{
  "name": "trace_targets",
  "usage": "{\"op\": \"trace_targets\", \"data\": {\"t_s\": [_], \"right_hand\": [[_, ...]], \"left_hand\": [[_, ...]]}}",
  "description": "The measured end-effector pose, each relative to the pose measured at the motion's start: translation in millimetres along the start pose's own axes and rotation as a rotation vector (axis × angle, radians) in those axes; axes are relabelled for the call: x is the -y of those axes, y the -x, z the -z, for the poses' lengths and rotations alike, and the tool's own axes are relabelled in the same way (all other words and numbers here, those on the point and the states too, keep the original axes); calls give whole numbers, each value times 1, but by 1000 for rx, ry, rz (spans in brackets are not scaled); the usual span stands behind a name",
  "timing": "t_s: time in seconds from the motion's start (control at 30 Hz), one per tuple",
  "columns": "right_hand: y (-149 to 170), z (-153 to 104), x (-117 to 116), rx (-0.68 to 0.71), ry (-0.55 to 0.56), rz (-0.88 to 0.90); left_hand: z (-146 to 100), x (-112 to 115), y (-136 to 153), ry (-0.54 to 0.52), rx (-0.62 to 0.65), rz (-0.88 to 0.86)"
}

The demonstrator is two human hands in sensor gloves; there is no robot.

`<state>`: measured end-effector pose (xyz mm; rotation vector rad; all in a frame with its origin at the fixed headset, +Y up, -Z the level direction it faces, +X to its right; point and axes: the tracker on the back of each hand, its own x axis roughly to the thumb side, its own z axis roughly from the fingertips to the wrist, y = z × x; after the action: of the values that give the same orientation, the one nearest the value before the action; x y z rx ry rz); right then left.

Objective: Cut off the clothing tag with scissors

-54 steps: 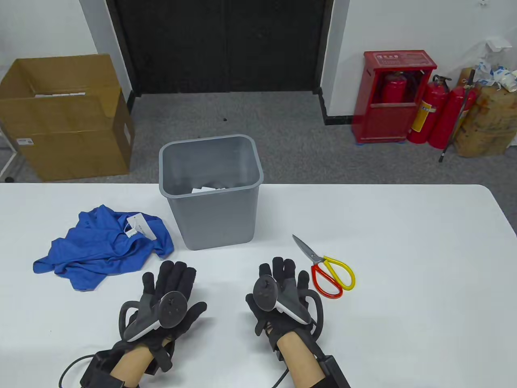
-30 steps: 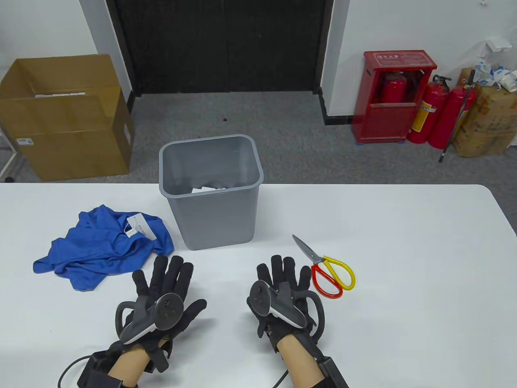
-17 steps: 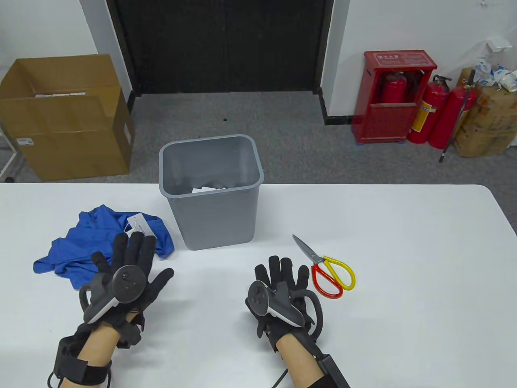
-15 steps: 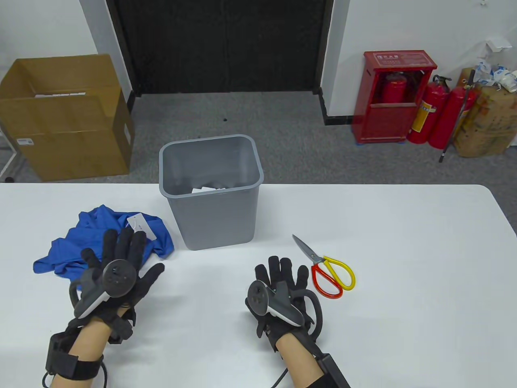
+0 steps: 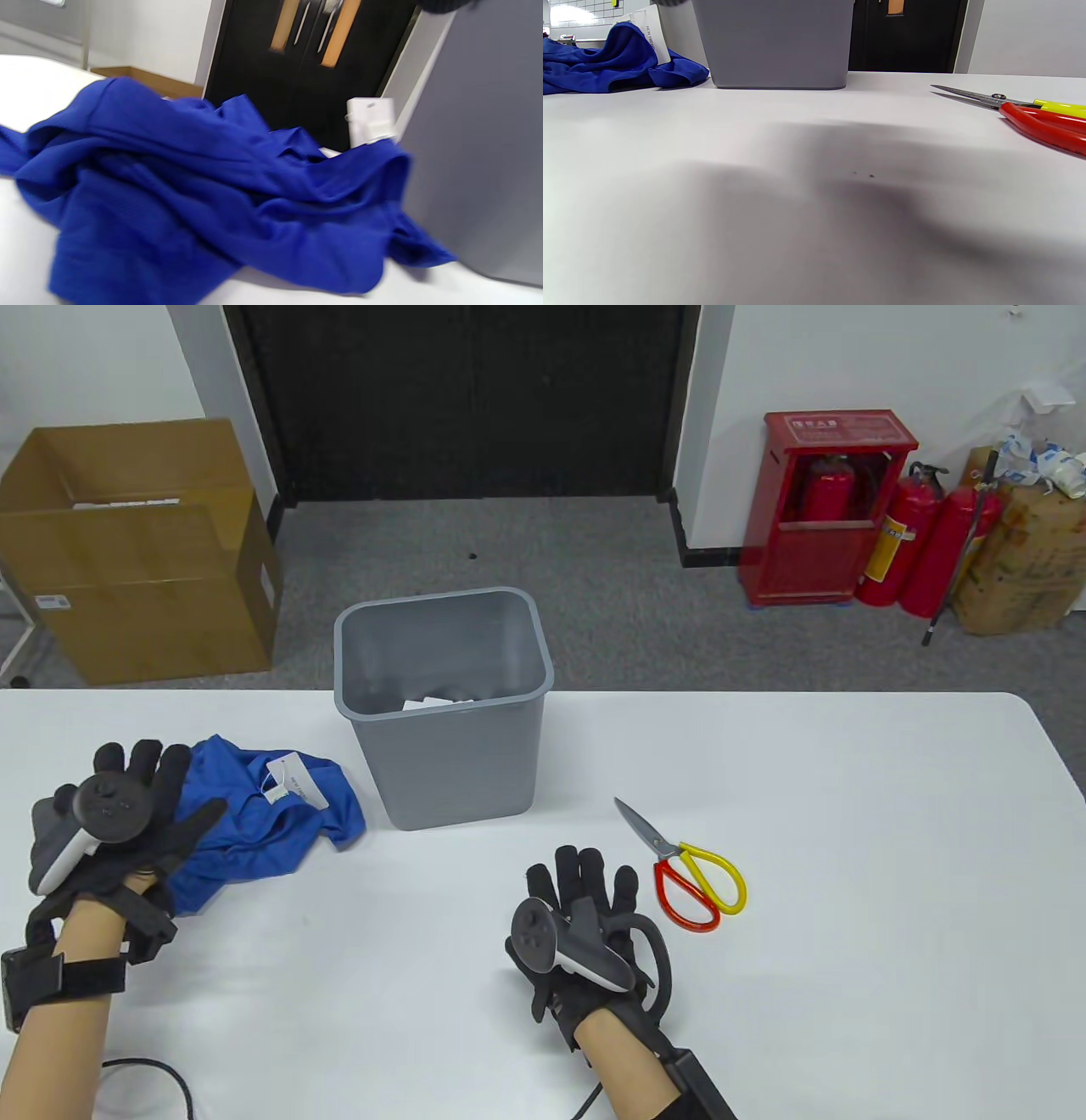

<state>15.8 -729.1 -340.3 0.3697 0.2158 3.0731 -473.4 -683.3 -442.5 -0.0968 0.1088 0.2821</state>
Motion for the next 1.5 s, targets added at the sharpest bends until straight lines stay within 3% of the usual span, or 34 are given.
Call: {"op": "trace_targets", "data": {"t_s": [0.17, 0.43, 0.6, 0.73, 0.9, 1.27, 1.5], "right_hand": [[0, 2, -4, -8, -38, 17], [1, 8, -15, -2, -82, 19], [-1, 11, -21, 4, -107, 8], [-2, 11, -23, 10, -117, 4], [-6, 12, -27, 19, -136, -10], [-6, 9, -22, 26, -127, 7], [-8, 8, -17, 39, -109, 12]], "left_hand": [[32, 22, 18, 163, -29, 69], [68, 56, 27, 268, -107, 56], [79, 73, 32, 325, -134, 81], [82, 74, 34, 329, -147, 74], [80, 72, 31, 286, -160, 94], [55, 63, 26, -30, -175, 20], [23, 12, 4, -143, -111, -31]]}}
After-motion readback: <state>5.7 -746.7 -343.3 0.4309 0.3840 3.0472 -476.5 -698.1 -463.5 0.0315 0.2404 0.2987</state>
